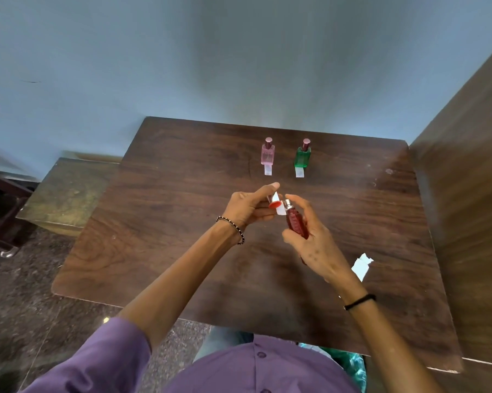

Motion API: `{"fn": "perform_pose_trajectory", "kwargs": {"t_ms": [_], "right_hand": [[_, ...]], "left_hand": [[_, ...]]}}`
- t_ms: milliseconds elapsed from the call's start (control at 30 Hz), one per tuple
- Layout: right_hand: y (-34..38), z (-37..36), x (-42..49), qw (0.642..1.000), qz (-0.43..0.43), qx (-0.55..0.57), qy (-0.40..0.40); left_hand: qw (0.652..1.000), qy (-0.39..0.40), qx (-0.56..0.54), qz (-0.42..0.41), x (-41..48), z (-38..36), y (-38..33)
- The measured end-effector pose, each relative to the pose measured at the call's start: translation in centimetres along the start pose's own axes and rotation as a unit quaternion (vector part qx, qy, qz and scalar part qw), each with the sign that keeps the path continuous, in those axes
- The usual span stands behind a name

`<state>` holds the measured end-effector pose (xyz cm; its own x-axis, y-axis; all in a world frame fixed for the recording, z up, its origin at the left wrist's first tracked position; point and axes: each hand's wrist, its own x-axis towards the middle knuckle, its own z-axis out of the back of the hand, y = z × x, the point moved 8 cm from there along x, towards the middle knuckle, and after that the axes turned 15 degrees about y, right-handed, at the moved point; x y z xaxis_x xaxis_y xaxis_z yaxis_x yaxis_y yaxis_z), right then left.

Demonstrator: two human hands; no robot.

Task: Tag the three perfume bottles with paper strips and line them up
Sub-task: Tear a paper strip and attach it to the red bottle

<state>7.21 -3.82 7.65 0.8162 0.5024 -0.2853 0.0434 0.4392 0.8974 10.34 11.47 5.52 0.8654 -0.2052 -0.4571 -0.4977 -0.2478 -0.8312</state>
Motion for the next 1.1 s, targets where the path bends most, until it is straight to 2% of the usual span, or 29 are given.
{"fn": "perform_pose_trajectory", "kwargs": {"t_ms": [133,300,1100], "right_hand": [[-0.4,-0.2,0.5,0.996,-0.022,-0.081,-0.014],[-0.6,-0.8,0.6,0.992,-0.028,-0.125,-0.022],[-0.5,0.1,-0.4,0.98,-0.035,-0.163,-0.104]], "left_hand": [[0.999,0.015,-0.037,0.006,-0.1,-0.3,0.1],[0.998,0.024,-0.051,0.017,-0.3,-0.3,0.0],[0.995,0.042,-0.077,0.037,-0.8,0.0,0.4]]}}
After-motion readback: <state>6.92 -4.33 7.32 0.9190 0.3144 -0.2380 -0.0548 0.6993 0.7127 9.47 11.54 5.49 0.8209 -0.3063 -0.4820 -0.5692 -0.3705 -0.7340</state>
